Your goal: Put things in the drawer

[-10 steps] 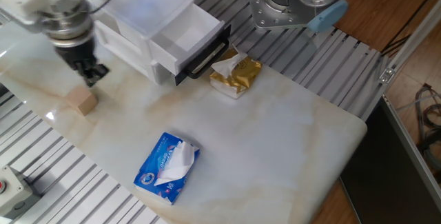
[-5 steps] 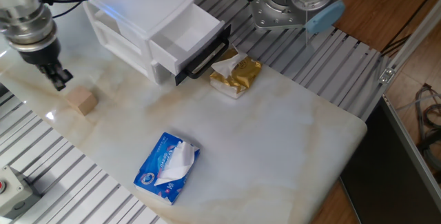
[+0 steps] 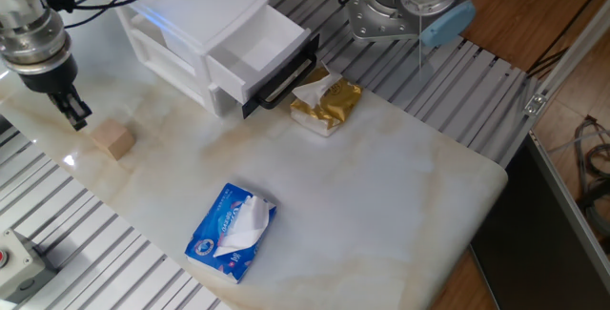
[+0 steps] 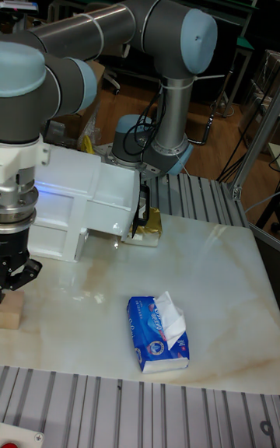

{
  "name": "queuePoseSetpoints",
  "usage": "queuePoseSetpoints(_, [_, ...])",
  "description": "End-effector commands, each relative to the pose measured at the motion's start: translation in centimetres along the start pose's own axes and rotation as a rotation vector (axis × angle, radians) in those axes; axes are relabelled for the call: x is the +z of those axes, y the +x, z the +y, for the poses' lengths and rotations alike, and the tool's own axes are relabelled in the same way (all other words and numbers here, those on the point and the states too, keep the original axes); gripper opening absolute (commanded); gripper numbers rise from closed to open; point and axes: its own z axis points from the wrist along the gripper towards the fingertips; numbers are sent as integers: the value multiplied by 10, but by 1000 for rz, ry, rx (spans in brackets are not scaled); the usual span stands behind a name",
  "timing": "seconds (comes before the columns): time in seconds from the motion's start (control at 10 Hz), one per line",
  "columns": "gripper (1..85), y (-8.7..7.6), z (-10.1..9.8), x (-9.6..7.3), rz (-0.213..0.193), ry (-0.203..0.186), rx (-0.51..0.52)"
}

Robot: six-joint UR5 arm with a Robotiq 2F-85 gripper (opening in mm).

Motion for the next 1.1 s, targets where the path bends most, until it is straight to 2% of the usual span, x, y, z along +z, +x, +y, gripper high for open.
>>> queuePoseSetpoints(0.0, [10, 1, 6, 4, -13, -10, 78])
queuePoseSetpoints(0.2, [10, -1, 12, 2, -23, -20, 79])
queuePoseSetpoints(0.3, [10, -1, 12, 0, -16, -10, 89])
queuePoseSetpoints(0.4, [10, 11, 14, -2, 32, -2, 108])
queuePoseSetpoints(0.5, [10, 15, 19, -3, 47, -19, 76])
queuePoseSetpoints(0.6, [10, 14, 24, -2, 43, -32, 68])
queuePoseSetpoints(0.7, [10, 17, 14, -3, 54, 9, 24])
queuePoseSetpoints(0.8, [10, 18, 8, -3, 57, 32, 1])
queuePoseSetpoints(0.9, [10, 24, 17, -3, 67, -12, -18])
queuePoseSetpoints(1.0, [10, 32, 14, 0, 81, -28, -40])
